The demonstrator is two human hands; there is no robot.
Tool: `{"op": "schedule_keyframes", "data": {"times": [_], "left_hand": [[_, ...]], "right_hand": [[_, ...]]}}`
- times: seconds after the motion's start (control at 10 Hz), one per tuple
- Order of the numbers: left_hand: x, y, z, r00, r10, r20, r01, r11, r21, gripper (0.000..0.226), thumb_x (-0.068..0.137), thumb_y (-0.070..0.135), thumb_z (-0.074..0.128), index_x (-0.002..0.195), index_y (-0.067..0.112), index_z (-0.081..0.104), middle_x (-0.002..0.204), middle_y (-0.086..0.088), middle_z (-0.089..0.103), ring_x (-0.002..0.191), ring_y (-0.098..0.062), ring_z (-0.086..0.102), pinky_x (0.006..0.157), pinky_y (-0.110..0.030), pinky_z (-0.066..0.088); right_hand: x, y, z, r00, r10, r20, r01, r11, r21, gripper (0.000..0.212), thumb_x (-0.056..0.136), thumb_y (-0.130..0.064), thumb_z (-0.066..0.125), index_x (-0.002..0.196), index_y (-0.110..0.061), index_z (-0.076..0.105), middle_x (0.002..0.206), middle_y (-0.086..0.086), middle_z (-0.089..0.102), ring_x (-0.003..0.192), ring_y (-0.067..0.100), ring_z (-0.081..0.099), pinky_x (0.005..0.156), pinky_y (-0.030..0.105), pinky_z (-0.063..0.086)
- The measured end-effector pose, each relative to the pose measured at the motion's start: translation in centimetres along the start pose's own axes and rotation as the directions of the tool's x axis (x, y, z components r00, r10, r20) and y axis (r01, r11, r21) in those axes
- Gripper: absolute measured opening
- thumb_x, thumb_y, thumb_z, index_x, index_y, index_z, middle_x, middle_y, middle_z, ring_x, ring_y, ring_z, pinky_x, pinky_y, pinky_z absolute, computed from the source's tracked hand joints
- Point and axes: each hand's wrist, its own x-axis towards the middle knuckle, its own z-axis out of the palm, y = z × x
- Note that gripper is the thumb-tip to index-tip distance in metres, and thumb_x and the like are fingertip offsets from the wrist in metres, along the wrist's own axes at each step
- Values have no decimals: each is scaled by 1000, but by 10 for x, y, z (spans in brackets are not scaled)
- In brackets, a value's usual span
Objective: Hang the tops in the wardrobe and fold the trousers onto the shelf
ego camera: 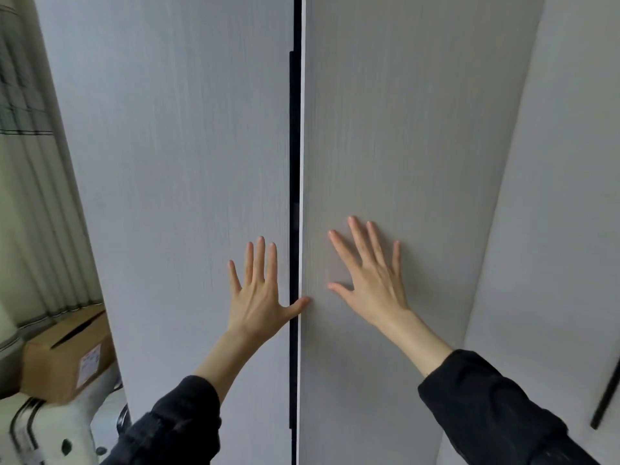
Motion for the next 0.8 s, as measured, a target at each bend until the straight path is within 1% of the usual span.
{"op": "schedule_keyframes", "data": {"times": [0.1,0.2,0.3,0.4,0.5,0.6,0.7,0.8], "left_hand": [[23,-16,22,997,63,-45,-62,998,15,108,76,68,54,147,16,-9,155,-9,-13,143,-26,-14,111,-54,-7],[43,-26,38,989,132,-66,-129,990,48,103,78,62,56,148,14,-1,157,-13,-2,144,-28,-8,110,-58,-3],[63,-30,43,976,188,-115,-177,979,98,93,79,59,44,149,9,9,157,-16,8,144,-31,1,110,-62,7],[82,-32,42,959,221,-177,-205,973,104,91,81,60,46,148,6,15,156,-17,10,143,-34,4,108,-62,4],[103,-29,38,935,254,-246,-231,966,119,93,82,57,54,148,5,14,156,-16,9,144,-32,1,109,-62,2],[114,-27,42,930,249,-271,-220,966,135,90,85,61,40,148,3,11,156,-13,6,144,-31,2,109,-64,4],[116,-31,49,920,253,-299,-209,963,171,92,87,65,32,150,8,-2,157,-8,-1,145,-28,-1,112,-61,0],[117,-33,51,919,266,-290,-220,959,181,91,88,67,26,149,10,-9,157,-5,-5,145,-27,-3,113,-58,-4]], "right_hand": [[18,-1,25,999,13,-53,-15,999,-37,102,68,-52,75,148,-30,17,156,2,7,142,31,8,97,71,23],[33,1,47,993,24,-113,-32,997,-72,100,68,-51,75,148,-28,20,156,3,9,142,32,9,98,72,22],[43,2,62,990,30,-141,-44,994,-101,97,69,-52,74,147,-28,22,156,4,10,142,32,12,100,71,19],[48,5,70,989,27,-148,-47,991,-128,94,72,-54,71,147,-28,21,156,4,11,142,32,12,102,70,18],[53,7,80,982,18,-190,-47,987,-152,93,74,-54,68,148,-27,20,157,4,10,143,33,11,104,70,15],[59,11,87,976,11,-217,-50,984,-171,94,73,-52,70,148,-27,19,157,5,10,143,33,11,104,71,14],[58,9,92,971,17,-239,-51,989,-136,94,73,-50,72,148,-27,20,157,5,11,143,33,11,104,71,13],[63,11,81,958,-4,-286,3,1000,-4,71,78,-45,64,141,-24,38,154,6,24,142,31,19,102,72,20]]}}
